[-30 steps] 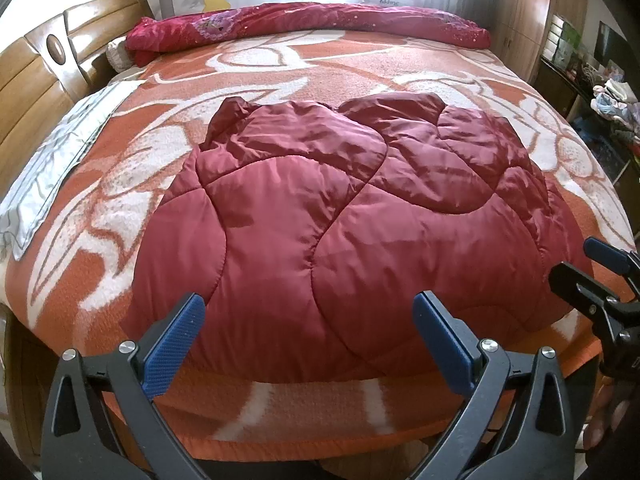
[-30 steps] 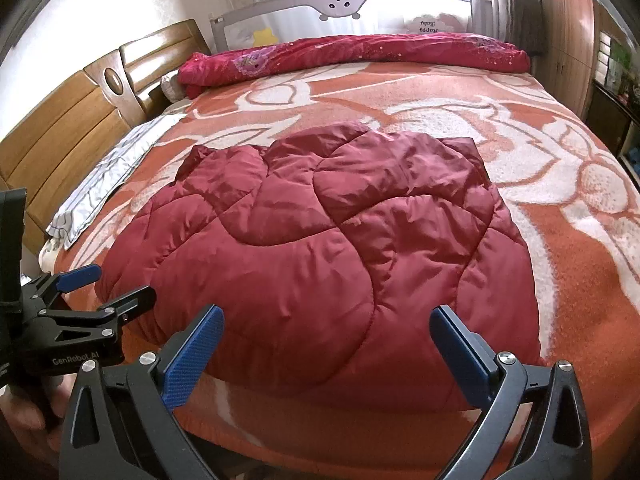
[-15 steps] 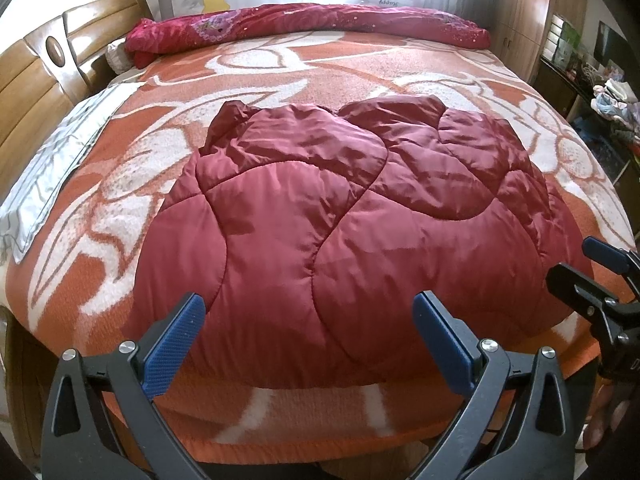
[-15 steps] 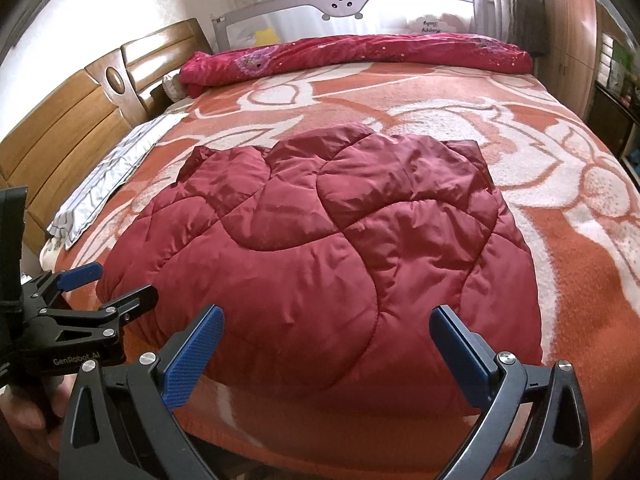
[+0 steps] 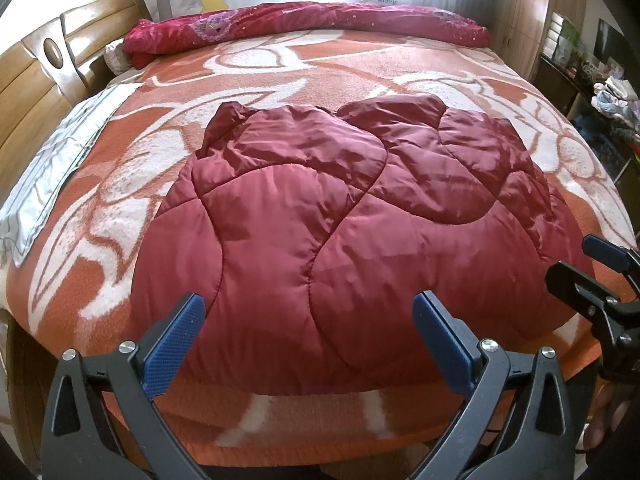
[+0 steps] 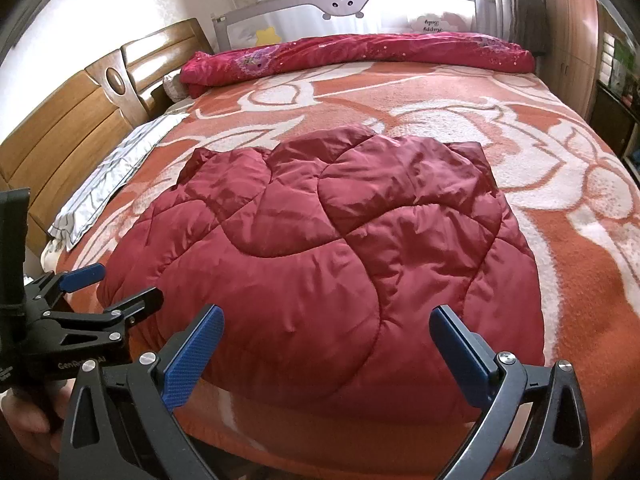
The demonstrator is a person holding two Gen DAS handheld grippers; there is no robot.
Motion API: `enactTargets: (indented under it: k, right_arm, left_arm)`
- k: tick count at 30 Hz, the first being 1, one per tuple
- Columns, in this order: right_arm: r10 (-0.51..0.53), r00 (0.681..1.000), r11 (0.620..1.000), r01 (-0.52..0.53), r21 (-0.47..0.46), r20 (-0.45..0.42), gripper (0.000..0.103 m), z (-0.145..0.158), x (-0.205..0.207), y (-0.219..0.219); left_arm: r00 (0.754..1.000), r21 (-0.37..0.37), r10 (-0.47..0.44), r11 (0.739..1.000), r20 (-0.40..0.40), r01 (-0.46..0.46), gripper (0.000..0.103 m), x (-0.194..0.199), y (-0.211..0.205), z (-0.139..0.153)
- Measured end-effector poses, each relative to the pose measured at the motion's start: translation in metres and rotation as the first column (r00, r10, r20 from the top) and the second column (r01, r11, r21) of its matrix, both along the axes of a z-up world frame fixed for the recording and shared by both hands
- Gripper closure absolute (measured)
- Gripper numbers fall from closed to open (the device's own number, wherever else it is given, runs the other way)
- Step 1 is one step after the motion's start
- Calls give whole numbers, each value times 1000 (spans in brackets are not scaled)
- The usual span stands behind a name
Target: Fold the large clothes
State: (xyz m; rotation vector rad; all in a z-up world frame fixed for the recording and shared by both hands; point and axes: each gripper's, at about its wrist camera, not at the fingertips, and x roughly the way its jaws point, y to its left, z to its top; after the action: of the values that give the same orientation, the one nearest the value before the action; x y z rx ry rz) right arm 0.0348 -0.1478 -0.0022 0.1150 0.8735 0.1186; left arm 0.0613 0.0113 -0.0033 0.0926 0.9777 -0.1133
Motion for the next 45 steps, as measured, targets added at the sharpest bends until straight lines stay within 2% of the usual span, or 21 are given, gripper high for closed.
enactTargets:
  k: [45]
  right_arm:
    - [-7,1000,1000,7,14,-1,0,1,12,0]
  left_arm:
    - [1000,12,-11,1000,6,11,0,14,-8,-3]
